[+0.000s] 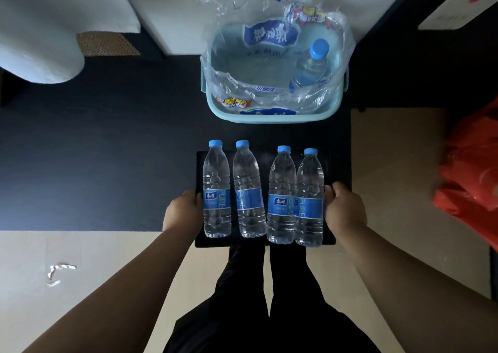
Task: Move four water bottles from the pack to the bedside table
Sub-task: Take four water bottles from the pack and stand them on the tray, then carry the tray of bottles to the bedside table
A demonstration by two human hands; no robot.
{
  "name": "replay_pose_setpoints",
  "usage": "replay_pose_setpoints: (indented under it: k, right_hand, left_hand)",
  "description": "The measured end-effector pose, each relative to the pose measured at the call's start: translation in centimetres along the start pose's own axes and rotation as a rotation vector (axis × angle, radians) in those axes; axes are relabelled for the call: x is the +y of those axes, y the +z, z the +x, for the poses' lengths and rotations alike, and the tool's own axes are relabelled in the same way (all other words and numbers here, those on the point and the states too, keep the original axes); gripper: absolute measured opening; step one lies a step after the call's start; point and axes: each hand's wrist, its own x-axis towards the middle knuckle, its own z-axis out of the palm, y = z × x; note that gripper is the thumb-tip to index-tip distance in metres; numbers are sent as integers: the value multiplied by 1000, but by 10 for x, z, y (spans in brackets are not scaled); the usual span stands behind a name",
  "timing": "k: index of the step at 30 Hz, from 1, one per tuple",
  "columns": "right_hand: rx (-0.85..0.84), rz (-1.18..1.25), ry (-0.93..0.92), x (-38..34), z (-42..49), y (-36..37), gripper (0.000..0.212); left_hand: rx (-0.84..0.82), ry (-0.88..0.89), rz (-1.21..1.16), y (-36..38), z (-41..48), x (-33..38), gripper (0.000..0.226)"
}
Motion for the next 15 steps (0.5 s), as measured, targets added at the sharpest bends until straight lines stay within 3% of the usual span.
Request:
replay_pose_setpoints:
  k: [9,15]
  right_hand:
    - [128,220,-182,-38,-28,-60,36]
    - [192,326,-204,-66,-43,-101,33]
  left_hand:
    - [181,41,-114,-65,-27,19,29]
    - [291,140,-222,-121,-42,39,32]
